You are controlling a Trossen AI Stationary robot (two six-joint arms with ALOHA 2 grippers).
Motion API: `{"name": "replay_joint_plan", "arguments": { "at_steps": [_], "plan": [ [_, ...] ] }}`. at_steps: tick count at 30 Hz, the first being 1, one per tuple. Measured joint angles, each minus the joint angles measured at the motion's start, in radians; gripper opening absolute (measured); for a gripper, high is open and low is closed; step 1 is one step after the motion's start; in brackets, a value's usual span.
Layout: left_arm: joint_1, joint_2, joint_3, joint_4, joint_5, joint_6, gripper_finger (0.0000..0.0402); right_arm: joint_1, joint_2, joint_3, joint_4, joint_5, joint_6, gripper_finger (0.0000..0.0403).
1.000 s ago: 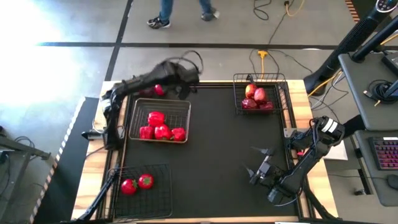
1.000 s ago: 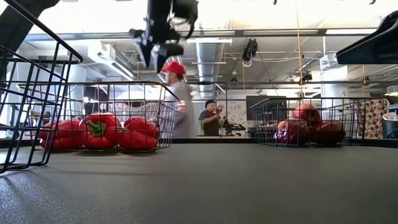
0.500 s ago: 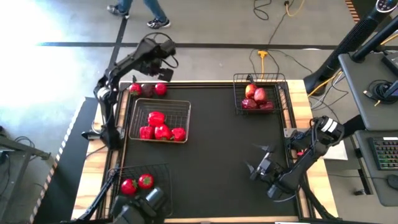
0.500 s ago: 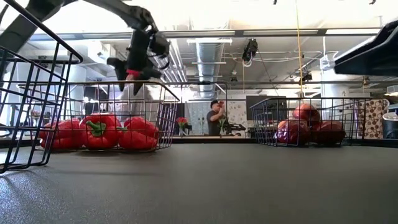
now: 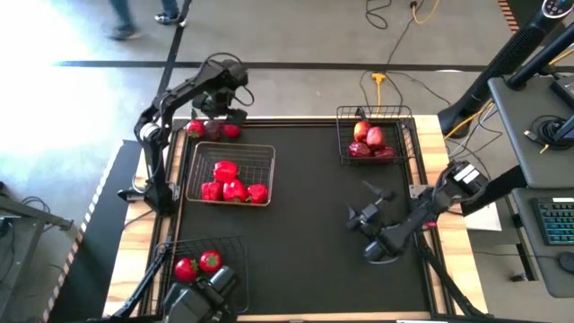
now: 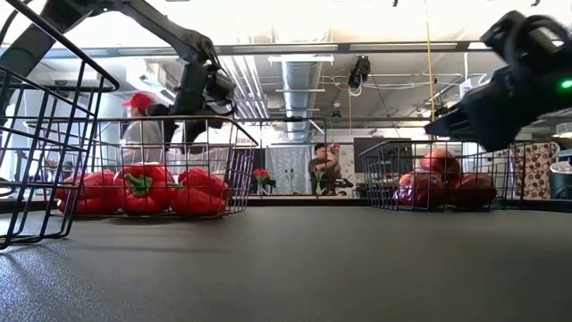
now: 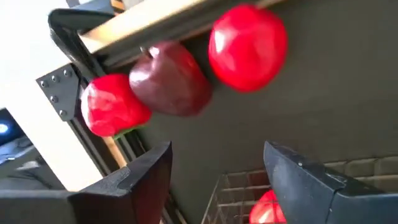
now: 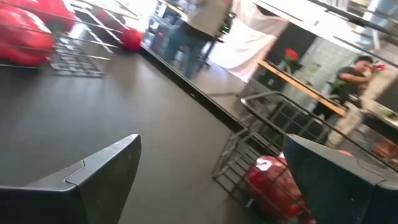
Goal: Sort produce into baskets
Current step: Move the tomato from the top left to the top center of the table
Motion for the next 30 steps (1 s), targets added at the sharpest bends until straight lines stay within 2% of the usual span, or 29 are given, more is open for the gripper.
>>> {"name": "replay_joint_plan", "arguments": {
  "at_steps": [8,15,20,24,30],
  "plan": [
    [-0.086,0.000,-0.118,-0.002,-0.074,0.126,0.0265,-0.091,0.000,0.000,0.030,-0.003,-0.040,0.0384],
    [-0.132,0.000,-0.120,0.052,-0.090,0.176,0.0309,-0.111,0.000,0.000,0.138,-0.009,-0.182,0.0384],
    [-0.118,-0.001,-0.122,0.159,-0.078,0.100,0.0328,-0.112,0.000,0.000,0.194,-0.010,-0.254,0.0384],
    [-0.086,0.006,-0.121,0.231,0.035,0.003,0.0327,-0.112,0.000,0.000,0.209,-0.011,-0.268,0.0384],
    [-0.077,0.021,-0.121,0.254,0.035,-0.031,0.0326,-0.111,0.000,0.000,0.224,-0.018,-0.267,0.0384]
  ]
}}
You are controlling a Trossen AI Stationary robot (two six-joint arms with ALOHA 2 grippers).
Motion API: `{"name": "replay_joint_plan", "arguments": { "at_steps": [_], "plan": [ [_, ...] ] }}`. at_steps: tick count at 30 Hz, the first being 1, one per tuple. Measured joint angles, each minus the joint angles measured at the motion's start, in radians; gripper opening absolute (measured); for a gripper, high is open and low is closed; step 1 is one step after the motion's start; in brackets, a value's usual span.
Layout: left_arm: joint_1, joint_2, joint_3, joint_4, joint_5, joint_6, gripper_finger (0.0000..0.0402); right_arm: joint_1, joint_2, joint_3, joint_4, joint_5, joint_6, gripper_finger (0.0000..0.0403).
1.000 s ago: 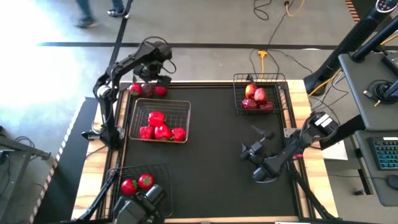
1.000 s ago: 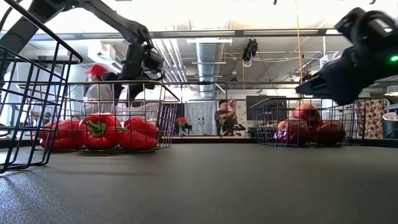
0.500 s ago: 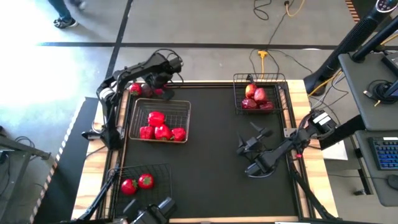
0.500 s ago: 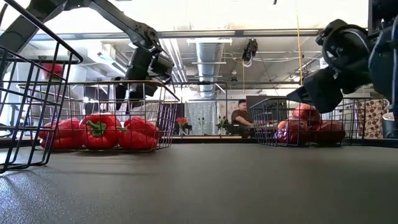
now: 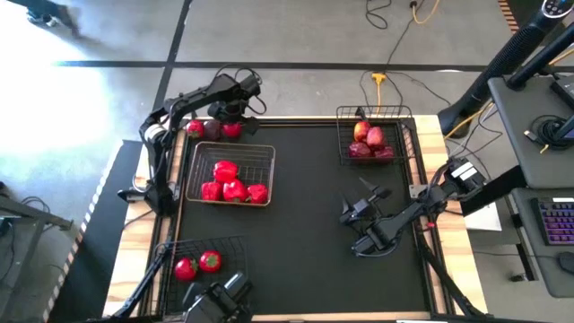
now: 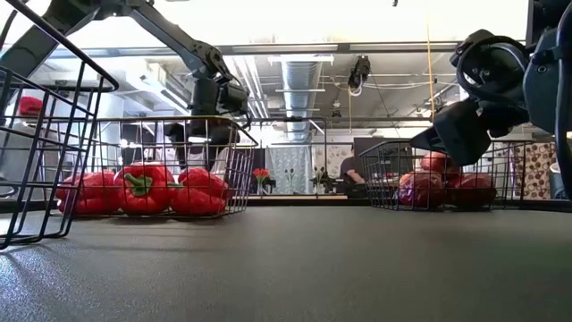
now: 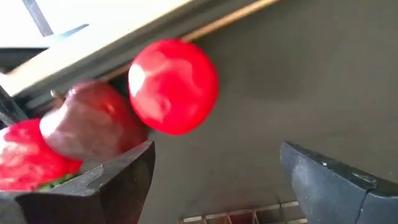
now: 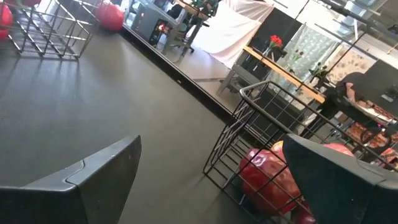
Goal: Sort produce into baskets
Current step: Move the tomato from the top left to the top center of the table
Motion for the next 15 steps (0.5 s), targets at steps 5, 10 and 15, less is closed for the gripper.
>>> {"name": "replay_joint_plan", "arguments": {
  "at_steps": [5,10,15],
  "plan": [
    [0.000,-0.002,0.003,0.026,-0.014,-0.015,0.0326,0.000,0.000,0.000,0.015,0.000,0.000,0.0384],
    [0.001,-0.002,0.005,0.028,-0.013,-0.076,0.0326,0.000,0.000,0.000,0.043,0.000,-0.025,0.0384],
    [0.009,-0.002,0.069,-0.004,-0.017,-0.072,0.0326,-0.002,0.000,0.000,0.076,0.008,-0.041,0.0384]
  ]
}}
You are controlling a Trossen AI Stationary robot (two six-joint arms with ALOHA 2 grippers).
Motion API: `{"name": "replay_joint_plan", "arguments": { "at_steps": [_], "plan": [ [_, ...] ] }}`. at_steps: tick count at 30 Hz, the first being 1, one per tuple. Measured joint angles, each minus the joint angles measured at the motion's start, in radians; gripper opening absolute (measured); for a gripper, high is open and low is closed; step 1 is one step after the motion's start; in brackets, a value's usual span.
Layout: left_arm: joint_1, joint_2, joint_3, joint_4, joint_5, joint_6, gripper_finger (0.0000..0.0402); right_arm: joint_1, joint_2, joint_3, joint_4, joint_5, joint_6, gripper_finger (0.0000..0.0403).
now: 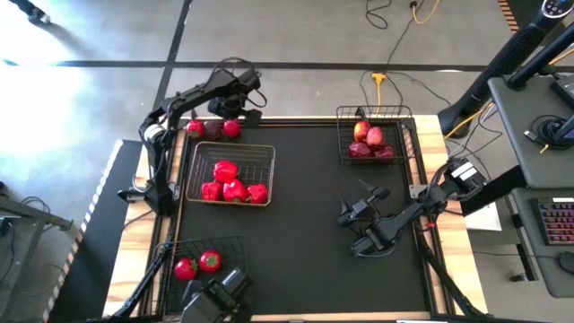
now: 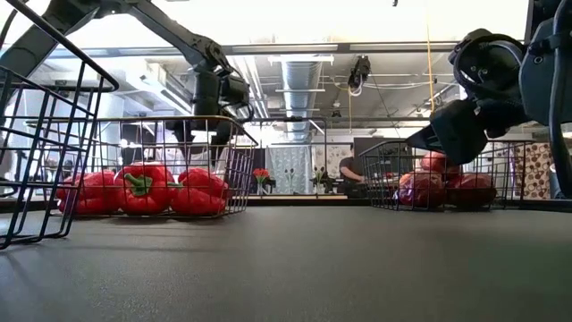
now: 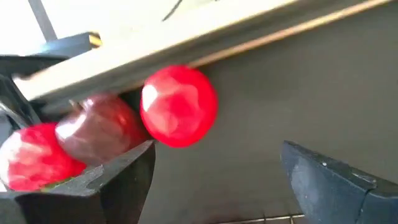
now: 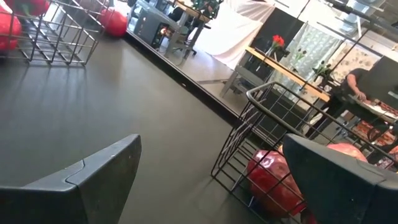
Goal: Sort produce into baskets
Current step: Move the tomato from the top left to the top center of the table
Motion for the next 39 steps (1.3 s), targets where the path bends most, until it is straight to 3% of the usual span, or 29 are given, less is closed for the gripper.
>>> {"name": "replay_joint_plan", "arguments": {
  "at_steps": [9,12,15,19,22,26,33,39],
  "plan": [
    [0.097,0.021,0.098,-0.034,-0.037,0.051,0.0317,-0.016,0.000,-0.004,0.047,0.001,-0.014,0.0384],
    [0.120,0.035,0.090,-0.062,-0.091,0.076,0.0307,-0.020,0.000,-0.021,0.089,-0.001,-0.037,0.0384],
    [0.126,0.063,0.084,-0.124,-0.061,0.122,0.0283,-0.023,0.001,-0.044,0.104,-0.016,-0.039,0.0384],
    [0.121,0.104,0.082,-0.154,-0.008,0.144,0.0206,-0.038,0.001,-0.060,0.107,-0.014,-0.036,0.0384],
    [0.121,0.123,0.082,-0.143,0.064,0.140,0.0121,-0.063,0.001,-0.047,0.108,0.000,-0.079,0.0384],
    [0.124,0.135,0.082,-0.146,0.076,0.123,0.0016,-0.092,0.001,-0.004,0.108,0.001,-0.192,0.0384],
    [0.126,0.133,0.082,-0.154,0.074,0.104,0.0012,-0.136,0.001,0.090,0.110,0.010,-0.379,0.0384],
    [0.135,0.143,0.083,-0.135,0.192,0.125,0.0002,-0.150,0.001,0.146,0.110,0.037,-0.466,0.0384]
  ]
}}
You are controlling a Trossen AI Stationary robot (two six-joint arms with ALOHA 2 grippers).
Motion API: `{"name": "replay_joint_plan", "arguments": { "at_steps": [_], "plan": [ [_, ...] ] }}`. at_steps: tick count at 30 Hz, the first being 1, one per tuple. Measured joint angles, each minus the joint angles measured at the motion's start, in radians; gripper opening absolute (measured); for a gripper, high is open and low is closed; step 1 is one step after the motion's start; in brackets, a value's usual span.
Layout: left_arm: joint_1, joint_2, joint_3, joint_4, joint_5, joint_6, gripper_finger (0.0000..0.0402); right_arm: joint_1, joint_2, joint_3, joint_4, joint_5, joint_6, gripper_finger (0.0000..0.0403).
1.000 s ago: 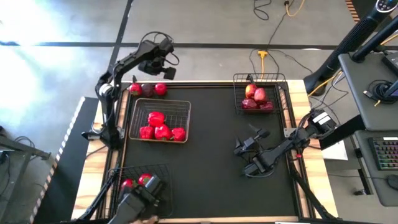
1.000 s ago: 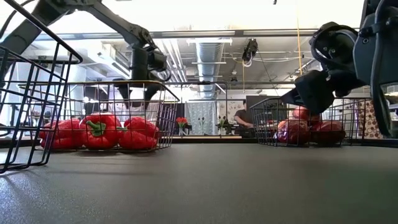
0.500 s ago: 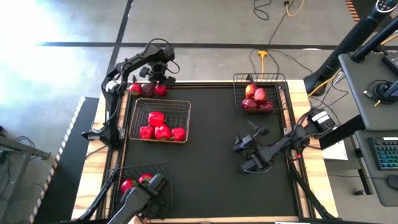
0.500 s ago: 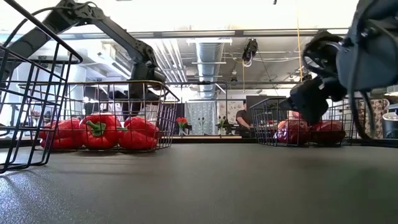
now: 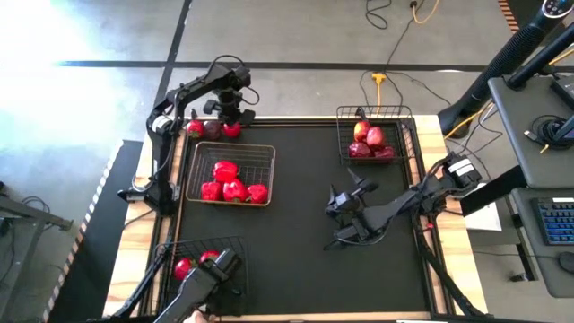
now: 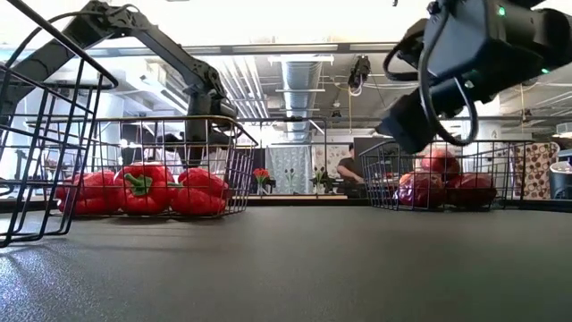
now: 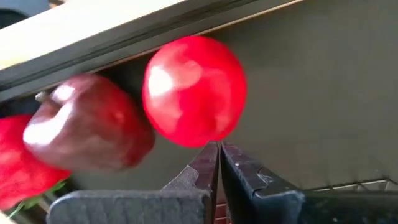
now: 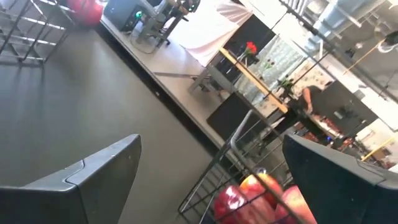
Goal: Sort produce into baskets
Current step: Move the tomato from the top left to the top center of the table
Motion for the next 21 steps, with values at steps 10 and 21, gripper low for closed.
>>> {"name": "replay_joint_plan", "arguments": {
  "at_steps": [10,21],
  "plan": [
    [-0.007,0.000,0.069,-0.021,-0.075,0.025,0.0000,-0.013,0.000,0.036,0.000,0.043,-0.033,0.0384],
    [0.039,0.044,0.099,-0.018,-0.145,-0.137,0.0000,-0.016,0.000,0.019,0.000,0.033,-0.023,0.0384]
  ]
}}
